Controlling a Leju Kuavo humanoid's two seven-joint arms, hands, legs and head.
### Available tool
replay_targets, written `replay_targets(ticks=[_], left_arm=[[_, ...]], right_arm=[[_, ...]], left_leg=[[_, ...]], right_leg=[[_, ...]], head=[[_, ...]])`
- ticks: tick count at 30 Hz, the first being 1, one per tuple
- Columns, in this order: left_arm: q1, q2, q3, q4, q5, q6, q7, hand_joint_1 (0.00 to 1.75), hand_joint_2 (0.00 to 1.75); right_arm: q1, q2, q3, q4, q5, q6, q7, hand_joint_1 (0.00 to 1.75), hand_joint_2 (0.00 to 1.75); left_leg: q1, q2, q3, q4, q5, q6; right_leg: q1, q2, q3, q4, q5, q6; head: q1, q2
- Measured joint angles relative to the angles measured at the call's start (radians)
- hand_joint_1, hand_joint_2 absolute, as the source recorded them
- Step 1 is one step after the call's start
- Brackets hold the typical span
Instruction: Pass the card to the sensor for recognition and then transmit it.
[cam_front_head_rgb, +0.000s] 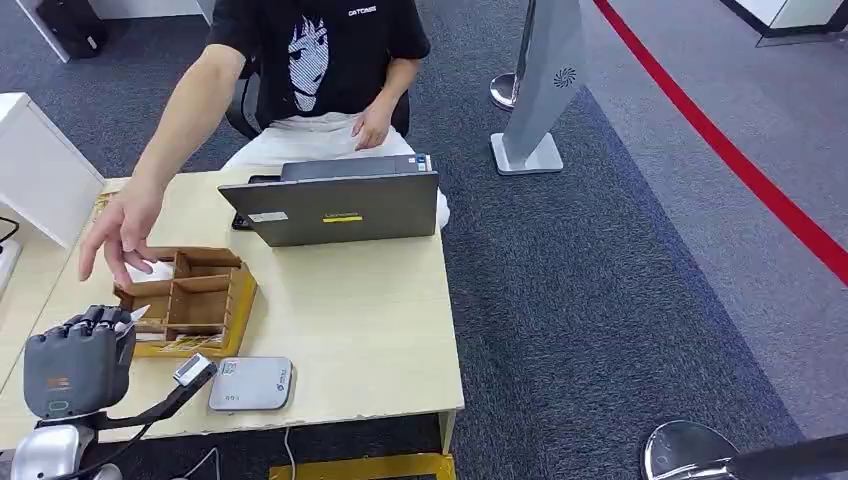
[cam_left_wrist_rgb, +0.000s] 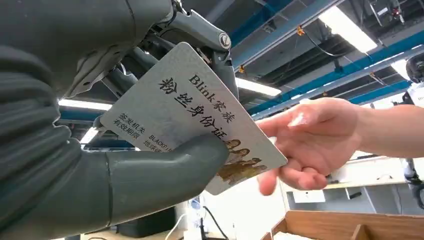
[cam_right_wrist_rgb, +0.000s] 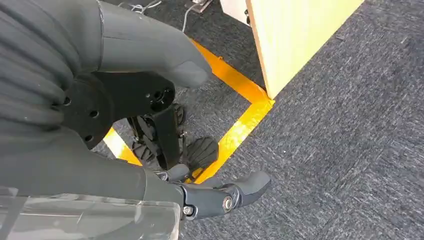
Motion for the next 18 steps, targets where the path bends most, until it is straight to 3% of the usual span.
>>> replay_targets(ticks=[5,10,13,18], left_arm=[[-0.010,0.006,0.000,0.003,0.000,-0.005,0.010,1.75,1.75],[-0.148,0.027,0.000,0.091,0.000,-0.079,-0.035,1.75,1.75],[-0.229,0.042,-0.001,0.165,0.000,-0.117,-0.030,1.75,1.75],[-0.289,0.041,-0.019,0.246,0.000,-0.088,-0.024,1.75,1.75]], right_arm=[[0.000,0.000,0.000,0.000,0.005,0.001,0.002,0.00,1.75],[-0.002,-0.003,0.011,0.000,0.040,0.010,0.011,0.00,1.75],[-0.003,-0.004,0.021,0.000,0.052,0.013,0.020,0.00,1.75],[-0.004,-0.004,0.023,0.000,0.061,0.013,0.021,0.00,1.75]], left_leg=[[0.000,0.000,0.000,0.000,0.000,0.000],[0.000,-0.002,-0.002,0.000,0.003,-0.001],[0.000,-0.001,-0.002,0.000,0.003,-0.001],[0.000,0.001,-0.002,0.000,0.003,-0.001]], right_leg=[[0.000,0.000,-0.001,0.000,0.000,0.000],[0.000,-0.002,-0.001,0.000,0.002,0.000],[0.000,-0.001,-0.002,0.001,0.003,-0.001],[0.000,0.002,-0.002,0.001,0.003,-0.001]], head=[[0.000,0.000],[0.000,0.000],[0.000,0.000],[0.000,0.000]])
